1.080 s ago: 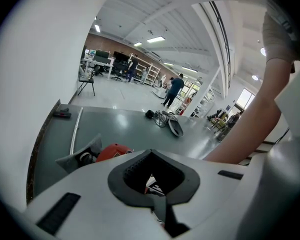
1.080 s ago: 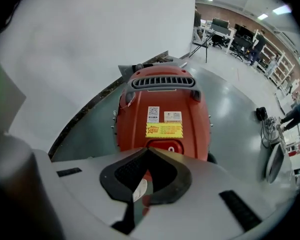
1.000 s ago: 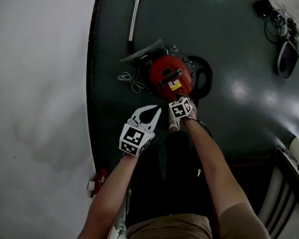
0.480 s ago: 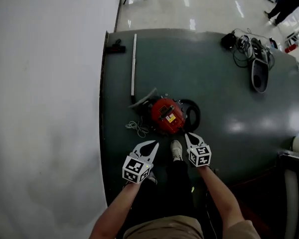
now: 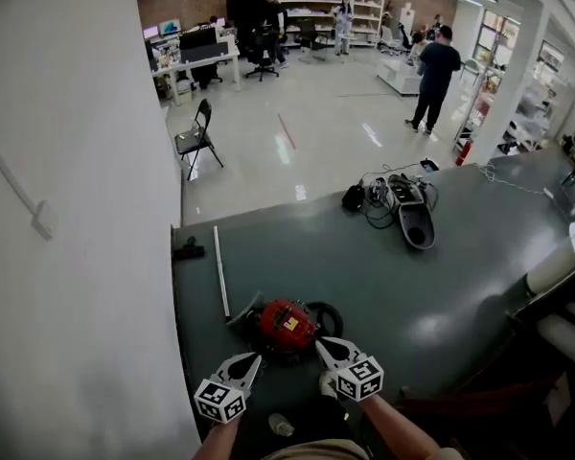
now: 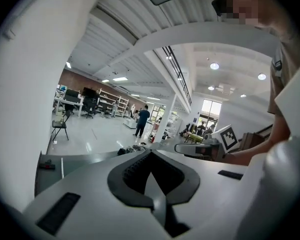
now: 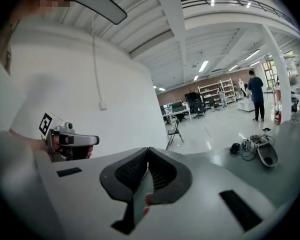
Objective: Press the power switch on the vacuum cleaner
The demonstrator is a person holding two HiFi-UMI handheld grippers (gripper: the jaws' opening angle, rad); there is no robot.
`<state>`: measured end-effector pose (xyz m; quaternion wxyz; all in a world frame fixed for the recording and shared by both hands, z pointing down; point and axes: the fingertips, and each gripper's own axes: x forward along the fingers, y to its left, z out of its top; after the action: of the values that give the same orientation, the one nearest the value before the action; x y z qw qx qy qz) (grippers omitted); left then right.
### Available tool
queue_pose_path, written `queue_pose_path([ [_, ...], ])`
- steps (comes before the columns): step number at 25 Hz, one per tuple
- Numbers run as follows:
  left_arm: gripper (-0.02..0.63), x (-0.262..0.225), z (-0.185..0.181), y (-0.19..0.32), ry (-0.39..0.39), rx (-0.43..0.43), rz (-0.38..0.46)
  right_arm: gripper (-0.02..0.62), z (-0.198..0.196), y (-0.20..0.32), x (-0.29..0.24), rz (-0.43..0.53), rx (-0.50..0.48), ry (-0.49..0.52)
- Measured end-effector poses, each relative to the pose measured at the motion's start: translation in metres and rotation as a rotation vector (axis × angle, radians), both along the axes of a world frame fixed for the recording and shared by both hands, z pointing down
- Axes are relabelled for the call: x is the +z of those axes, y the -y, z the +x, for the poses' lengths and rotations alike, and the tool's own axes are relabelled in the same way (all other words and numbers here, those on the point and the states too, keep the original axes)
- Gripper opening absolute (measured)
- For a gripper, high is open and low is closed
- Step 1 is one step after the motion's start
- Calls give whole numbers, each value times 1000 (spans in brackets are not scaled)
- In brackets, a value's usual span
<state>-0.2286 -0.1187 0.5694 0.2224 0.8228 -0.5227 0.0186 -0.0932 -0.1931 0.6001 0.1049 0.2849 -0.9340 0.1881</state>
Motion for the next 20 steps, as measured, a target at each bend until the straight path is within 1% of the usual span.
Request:
queue_pose_path([
  [3,5,-31,1,-25,6,11,61,12,14,-22,-46,76,-5,9],
  [10,5,-72,25,-45,9,70,156,12,58,-45,-124,214,36,17],
  [13,5,-91,47,-56,3,83,191,12,89,-58,-147,275,72,11],
  [16,6,-104,74,-60,4,84,202,12,127,-68,-166,345,114,-6],
  [20,6,-108,107,-71,10,83,211,12,175,-88,-166,356,142,-20],
])
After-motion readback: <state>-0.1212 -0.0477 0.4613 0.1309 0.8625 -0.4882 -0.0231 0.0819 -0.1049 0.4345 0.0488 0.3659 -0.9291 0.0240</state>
